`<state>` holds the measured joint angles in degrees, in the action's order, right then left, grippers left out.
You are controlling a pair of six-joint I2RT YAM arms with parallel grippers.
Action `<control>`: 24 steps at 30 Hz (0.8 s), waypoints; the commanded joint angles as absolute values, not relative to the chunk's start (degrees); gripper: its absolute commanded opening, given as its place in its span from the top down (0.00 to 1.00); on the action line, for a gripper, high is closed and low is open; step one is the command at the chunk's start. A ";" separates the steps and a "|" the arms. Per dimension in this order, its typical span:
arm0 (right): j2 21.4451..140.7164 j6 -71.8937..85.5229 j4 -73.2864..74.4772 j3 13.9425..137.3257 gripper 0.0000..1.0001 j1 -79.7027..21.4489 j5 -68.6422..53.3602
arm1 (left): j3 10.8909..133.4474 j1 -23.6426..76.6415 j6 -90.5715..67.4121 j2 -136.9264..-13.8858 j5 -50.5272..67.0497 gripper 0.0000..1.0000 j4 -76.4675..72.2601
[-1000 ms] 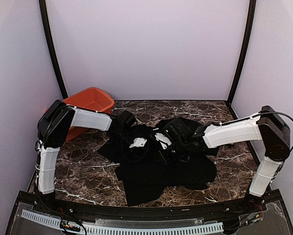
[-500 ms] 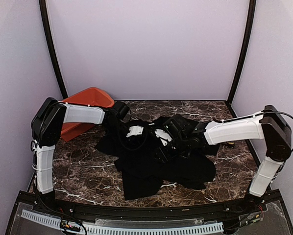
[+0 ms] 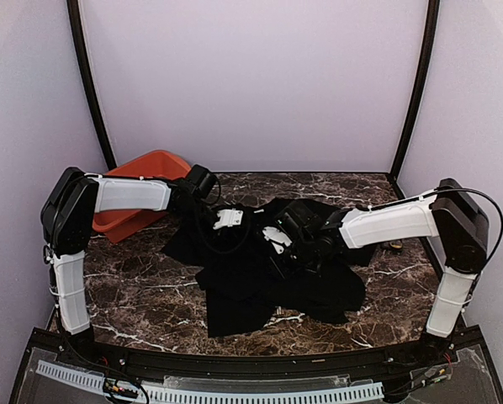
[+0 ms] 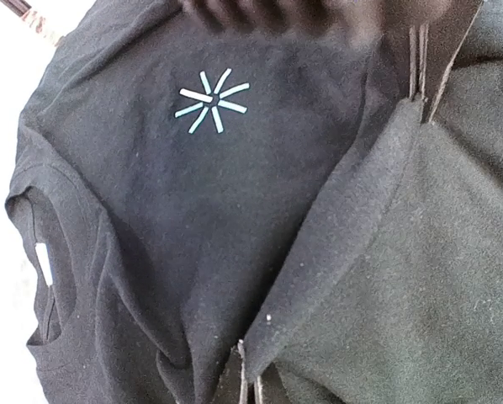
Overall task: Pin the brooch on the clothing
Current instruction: Smooth out the clothing with brooches at the center of the board.
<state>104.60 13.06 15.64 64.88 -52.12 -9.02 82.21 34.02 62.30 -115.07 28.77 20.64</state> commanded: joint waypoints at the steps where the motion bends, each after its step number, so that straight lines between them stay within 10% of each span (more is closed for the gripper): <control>1: 101.74 11.32 17.71 65.63 1.00 -51.73 -5.85 | 80.91 34.00 62.39 -112.59 25.15 0.99 20.42; 16: 102.26 -1.58 29.88 71.12 1.00 -48.87 -8.72 | 78.03 33.30 61.66 -109.51 20.17 0.99 27.56; 24: 100.17 -0.30 29.88 71.63 0.78 -48.70 -9.24 | 78.97 33.92 59.51 -109.95 15.60 0.91 25.64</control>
